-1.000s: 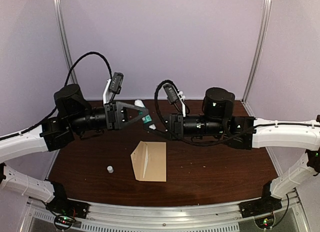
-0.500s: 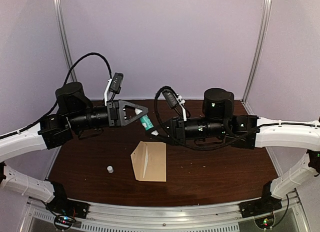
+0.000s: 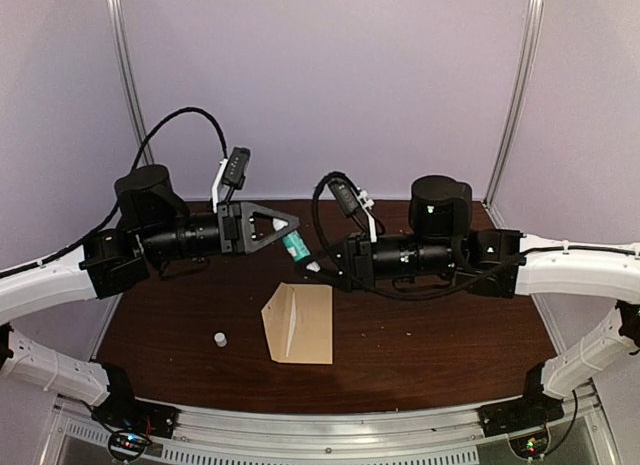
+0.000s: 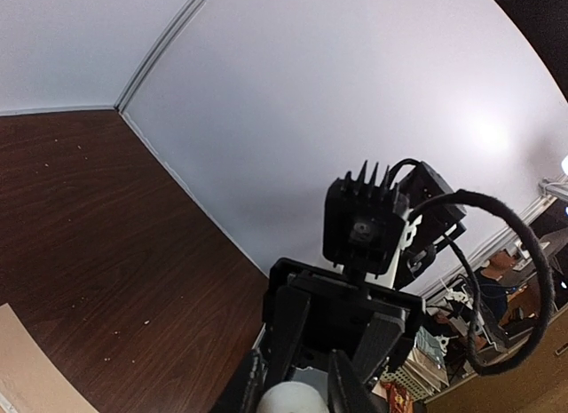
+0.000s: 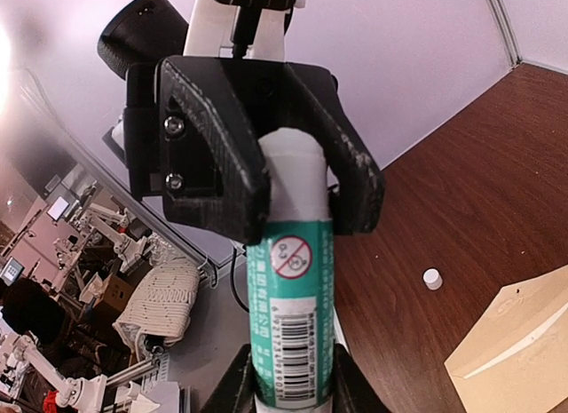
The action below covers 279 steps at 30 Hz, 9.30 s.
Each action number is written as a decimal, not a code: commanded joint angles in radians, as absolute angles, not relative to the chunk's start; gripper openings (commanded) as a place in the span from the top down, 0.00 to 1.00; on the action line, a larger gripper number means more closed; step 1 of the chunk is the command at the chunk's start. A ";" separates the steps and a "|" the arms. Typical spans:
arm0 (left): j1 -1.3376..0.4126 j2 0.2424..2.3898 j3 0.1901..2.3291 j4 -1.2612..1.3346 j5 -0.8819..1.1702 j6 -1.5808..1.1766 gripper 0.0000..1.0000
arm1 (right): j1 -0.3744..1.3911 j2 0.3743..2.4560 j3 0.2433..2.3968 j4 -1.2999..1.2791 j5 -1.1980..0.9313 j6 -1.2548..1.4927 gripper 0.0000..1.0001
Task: Place the letter into the envelope and seal it
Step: Adjust the solid glue, then paint the envelope at the center of the board.
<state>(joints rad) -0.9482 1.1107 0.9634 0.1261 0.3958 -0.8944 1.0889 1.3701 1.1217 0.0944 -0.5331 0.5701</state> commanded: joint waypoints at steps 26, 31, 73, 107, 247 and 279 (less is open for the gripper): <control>-1.048 1.153 0.984 0.534 0.217 -0.840 1.00 | 1.177 1.357 1.049 0.630 -0.158 0.849 0.39; -1.054 1.157 0.980 0.528 0.205 -0.830 1.00 | 1.180 1.372 1.065 0.658 -0.160 0.859 0.51; -0.646 1.311 0.789 -0.226 0.391 -0.602 0.28 | 1.172 1.208 0.850 0.060 0.067 0.783 1.00; -0.594 1.764 0.901 -0.123 0.573 -0.413 0.99 | 1.154 1.557 1.025 -0.185 -0.040 0.825 1.00; -1.042 1.665 0.809 0.055 0.269 -0.700 0.82 | 0.911 1.735 1.171 -0.486 -0.282 0.505 1.00; -1.041 1.759 0.688 0.134 0.229 -0.741 0.95 | 0.885 1.856 1.193 -0.411 -0.299 0.474 1.00</control>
